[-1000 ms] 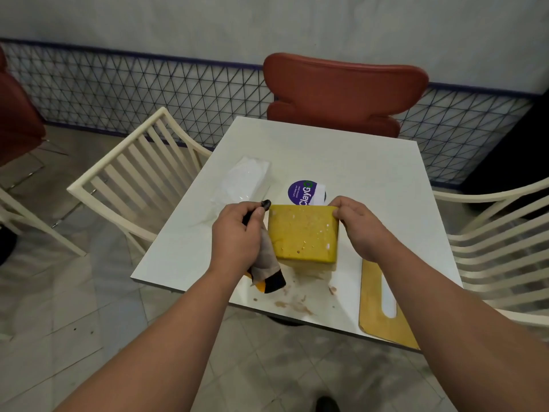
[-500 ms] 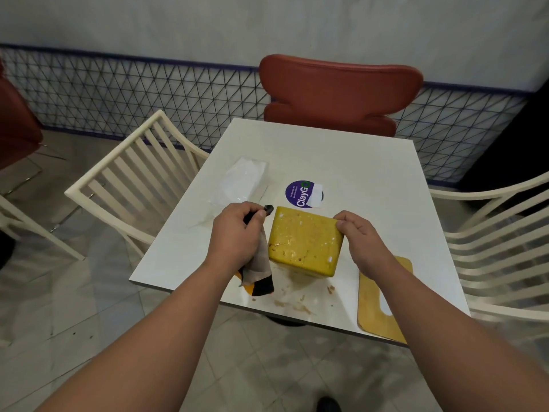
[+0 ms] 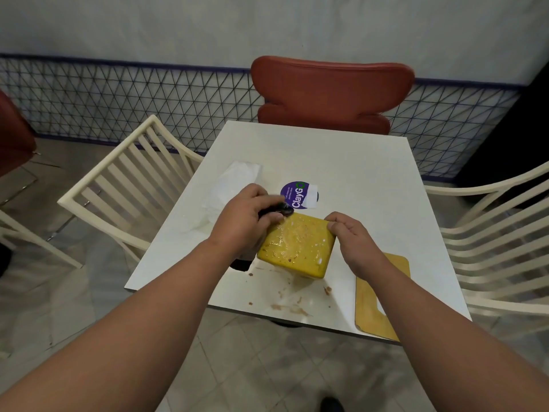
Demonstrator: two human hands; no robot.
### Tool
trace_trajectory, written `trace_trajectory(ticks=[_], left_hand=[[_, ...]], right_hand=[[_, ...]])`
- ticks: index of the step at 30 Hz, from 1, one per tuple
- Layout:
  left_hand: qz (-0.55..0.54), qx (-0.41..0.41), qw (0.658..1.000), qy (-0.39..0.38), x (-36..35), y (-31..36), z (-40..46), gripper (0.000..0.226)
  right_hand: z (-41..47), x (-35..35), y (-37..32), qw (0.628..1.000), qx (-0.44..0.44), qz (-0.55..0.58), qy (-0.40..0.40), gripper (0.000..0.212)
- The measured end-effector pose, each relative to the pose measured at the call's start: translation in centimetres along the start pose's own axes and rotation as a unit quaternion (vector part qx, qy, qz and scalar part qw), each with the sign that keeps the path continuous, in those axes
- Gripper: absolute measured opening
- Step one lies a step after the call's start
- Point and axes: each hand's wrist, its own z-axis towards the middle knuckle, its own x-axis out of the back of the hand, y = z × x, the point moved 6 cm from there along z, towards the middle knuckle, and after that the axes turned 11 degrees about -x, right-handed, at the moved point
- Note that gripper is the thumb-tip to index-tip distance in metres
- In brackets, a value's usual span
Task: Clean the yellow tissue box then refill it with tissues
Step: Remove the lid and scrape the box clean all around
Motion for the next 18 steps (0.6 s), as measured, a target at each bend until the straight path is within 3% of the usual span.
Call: trace_trajectory(ticks=[2, 5, 11, 18], left_hand=[[-0.018, 0.036, 0.999, 0.028, 0.1, -0.3, -0.2, 0.038], [0.011, 0.016, 1.0, 0.022, -0.5, -0.5, -0.8, 0.029], [-0.019, 0.051, 0.998, -0.038, -2.0, -1.6, -2.6, 0.045], [0.012, -0.004, 0.999, -0.042, 0.0, -0.2, 0.2, 0.031]], right_hand=[[0.0, 0.0, 0.0, 1.0, -0.002, 0.005, 0.002, 0.026], [0.1, 0.0, 0.2, 1.0, -0.014, 0.011, 0.001, 0.019], [0.2, 0.1, 0.3, 1.0, -0.006, -0.008, 0.006, 0.027], [0.4, 0.2, 0.1, 1.0, -0.004, -0.022, 0.006, 0.029]])
